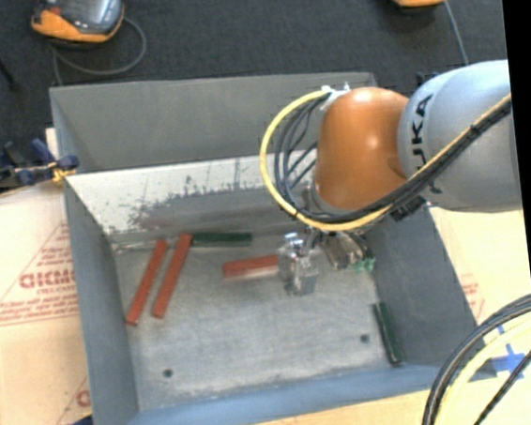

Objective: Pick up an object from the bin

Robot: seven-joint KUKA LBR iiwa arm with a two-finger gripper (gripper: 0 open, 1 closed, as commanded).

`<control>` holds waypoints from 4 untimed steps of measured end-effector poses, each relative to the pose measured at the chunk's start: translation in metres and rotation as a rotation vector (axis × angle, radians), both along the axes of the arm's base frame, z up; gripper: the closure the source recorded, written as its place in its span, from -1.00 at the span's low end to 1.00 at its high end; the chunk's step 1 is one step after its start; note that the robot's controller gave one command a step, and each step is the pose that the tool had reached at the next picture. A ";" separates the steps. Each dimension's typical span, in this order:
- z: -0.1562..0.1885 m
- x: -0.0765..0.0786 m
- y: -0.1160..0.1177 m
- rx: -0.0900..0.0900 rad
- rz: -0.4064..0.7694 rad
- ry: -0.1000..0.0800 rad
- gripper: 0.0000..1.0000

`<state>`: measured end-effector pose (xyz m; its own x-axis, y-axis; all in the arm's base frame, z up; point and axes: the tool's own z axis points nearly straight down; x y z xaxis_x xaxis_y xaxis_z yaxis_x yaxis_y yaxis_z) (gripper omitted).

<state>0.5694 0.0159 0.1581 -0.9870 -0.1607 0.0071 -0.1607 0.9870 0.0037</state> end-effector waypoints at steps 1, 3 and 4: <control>0.005 0.004 -0.003 -0.002 -0.002 -0.011 -1.00; -0.087 0.065 -0.014 -0.003 0.015 -0.013 1.00; -0.074 0.049 -0.012 -0.001 -0.050 -0.011 1.00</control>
Offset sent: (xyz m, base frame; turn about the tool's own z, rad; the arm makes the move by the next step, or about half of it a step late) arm 0.0000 0.0000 0.0000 0.0000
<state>0.6180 0.0039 0.0840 -0.9938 -0.1112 -0.0033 -0.1112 0.9938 0.0009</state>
